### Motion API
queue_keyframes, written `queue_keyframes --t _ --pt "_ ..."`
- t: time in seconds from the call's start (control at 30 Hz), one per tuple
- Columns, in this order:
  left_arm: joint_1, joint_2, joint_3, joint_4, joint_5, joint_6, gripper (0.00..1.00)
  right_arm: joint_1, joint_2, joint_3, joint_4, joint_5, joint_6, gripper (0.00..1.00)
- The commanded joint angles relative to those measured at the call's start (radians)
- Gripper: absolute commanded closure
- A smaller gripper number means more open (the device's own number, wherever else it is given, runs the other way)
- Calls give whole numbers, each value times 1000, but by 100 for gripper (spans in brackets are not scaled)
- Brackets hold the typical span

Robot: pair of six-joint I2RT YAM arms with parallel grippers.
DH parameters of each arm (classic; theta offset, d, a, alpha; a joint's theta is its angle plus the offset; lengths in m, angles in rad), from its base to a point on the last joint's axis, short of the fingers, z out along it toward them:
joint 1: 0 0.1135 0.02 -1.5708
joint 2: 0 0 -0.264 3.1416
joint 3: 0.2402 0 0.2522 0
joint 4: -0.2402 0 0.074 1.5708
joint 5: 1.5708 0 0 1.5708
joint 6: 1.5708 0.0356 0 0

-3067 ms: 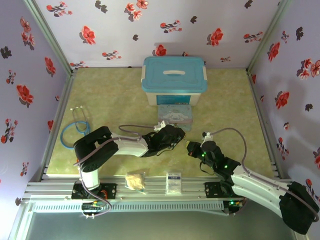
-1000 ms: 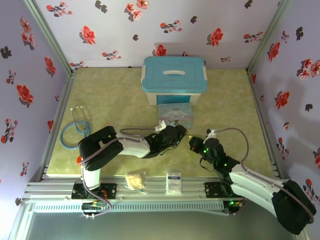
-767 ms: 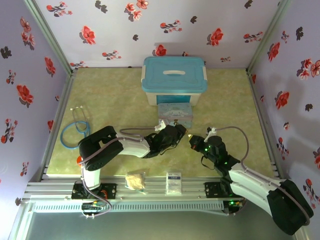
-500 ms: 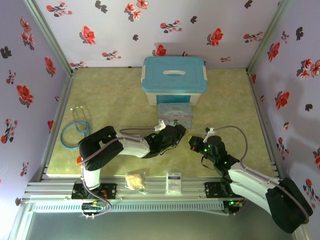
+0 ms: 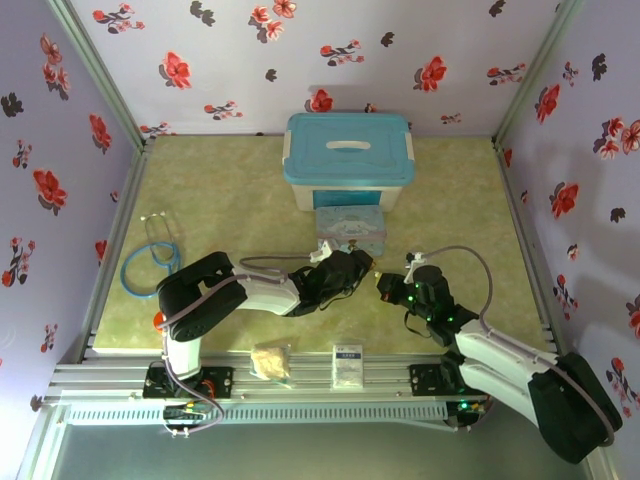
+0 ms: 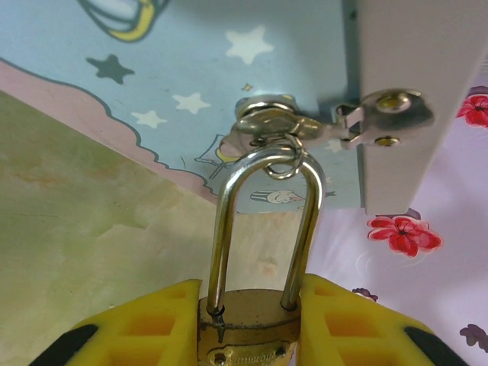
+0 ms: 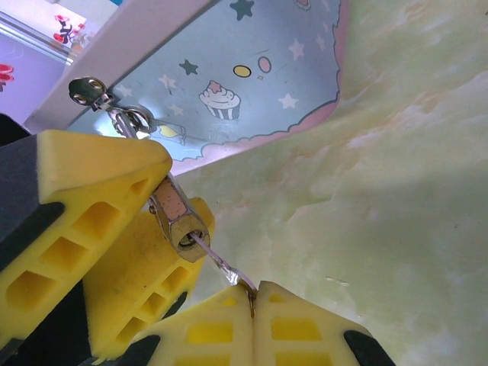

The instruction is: Unlock a padlock with a key

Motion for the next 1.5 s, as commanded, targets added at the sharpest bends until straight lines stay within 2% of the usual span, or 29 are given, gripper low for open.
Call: queue_keyframes --t 0.0,0.53,0.8,0.9,1.07,1.2,1.3,1.47 --pt "-32 5 27 59 93 26 100 -13 11 48 34 -36 -13 100" --pt "-35 12 59 -48 136 119 100 -70 66 150 -110 -143 -64 100" --pt "-32 10 53 -63 132 152 100 -96 62 146 -97 -156 -50 100" --pt "-33 3 83 -119 135 194 100 -95 78 155 -94 -165 -47 100" --pt "-33 7 86 -140 133 204 100 -120 43 173 -158 -165 -64 100" --pt "-35 28 70 -69 146 170 100 -120 77 146 -81 -168 -28 100" --pt "-41 25 94 -94 149 194 100 -120 106 131 1 -173 9 100" --pt "-45 40 93 -81 161 170 100 -112 75 159 -34 -149 -2 100"
